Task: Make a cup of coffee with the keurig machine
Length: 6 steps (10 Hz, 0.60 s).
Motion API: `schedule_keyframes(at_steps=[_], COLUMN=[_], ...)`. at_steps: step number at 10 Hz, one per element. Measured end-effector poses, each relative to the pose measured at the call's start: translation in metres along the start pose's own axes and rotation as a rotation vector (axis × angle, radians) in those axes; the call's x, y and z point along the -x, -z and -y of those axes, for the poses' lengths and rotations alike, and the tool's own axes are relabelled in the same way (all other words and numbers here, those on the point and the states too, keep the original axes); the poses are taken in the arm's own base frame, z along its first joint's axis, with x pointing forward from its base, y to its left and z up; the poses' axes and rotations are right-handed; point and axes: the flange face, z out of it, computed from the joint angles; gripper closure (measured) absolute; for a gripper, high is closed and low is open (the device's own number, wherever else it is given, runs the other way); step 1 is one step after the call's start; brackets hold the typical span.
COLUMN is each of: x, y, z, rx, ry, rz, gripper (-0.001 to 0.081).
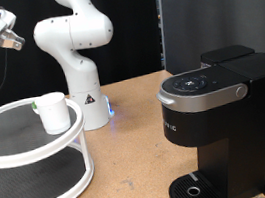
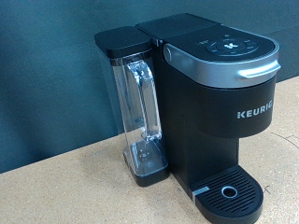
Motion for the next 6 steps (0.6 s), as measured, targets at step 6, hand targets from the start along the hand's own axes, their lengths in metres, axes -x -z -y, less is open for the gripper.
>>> schedule_keyframes(at_steps=[6], x=[0.014], y=[0.009], z=[-0.007], rx=[0.016], ry=[-0.048], rz=[-0.002], gripper=[0.0801])
